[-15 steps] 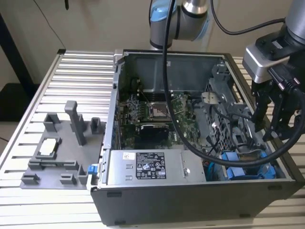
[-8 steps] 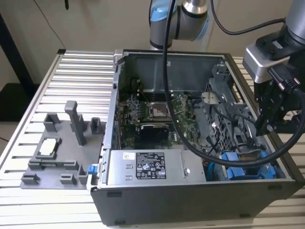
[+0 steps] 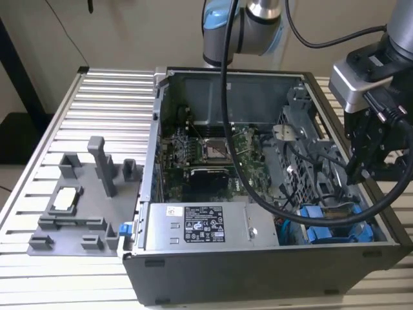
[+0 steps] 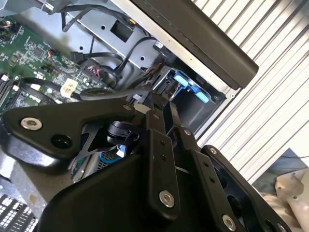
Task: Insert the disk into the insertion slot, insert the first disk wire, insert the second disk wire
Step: 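Insert the first disk wire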
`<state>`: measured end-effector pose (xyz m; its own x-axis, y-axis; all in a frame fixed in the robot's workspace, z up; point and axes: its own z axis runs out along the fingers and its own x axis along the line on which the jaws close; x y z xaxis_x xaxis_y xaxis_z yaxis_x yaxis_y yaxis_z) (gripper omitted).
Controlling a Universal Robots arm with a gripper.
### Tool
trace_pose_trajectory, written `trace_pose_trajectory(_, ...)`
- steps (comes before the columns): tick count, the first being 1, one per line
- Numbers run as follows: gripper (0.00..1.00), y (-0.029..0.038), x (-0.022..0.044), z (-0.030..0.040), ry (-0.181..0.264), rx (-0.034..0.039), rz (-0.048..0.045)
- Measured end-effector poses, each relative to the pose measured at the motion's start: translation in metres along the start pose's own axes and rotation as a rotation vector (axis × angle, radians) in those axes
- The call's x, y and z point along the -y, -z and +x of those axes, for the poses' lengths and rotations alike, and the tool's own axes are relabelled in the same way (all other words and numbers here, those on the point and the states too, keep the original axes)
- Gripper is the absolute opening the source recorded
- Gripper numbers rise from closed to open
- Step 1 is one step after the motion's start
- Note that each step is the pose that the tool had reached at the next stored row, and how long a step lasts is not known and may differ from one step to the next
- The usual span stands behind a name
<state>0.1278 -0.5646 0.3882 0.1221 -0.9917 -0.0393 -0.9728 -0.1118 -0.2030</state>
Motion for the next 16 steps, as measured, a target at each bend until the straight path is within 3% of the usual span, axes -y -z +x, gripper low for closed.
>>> trace_pose_trajectory(3, 0.19, -0.0004, 0.0008, 0.0013, -0.001, -0.005, -0.0061)
trace_pose_trajectory(16, 0.19, -0.0029, 0.0031, 0.0118, -0.01, -0.0103, -0.0252)
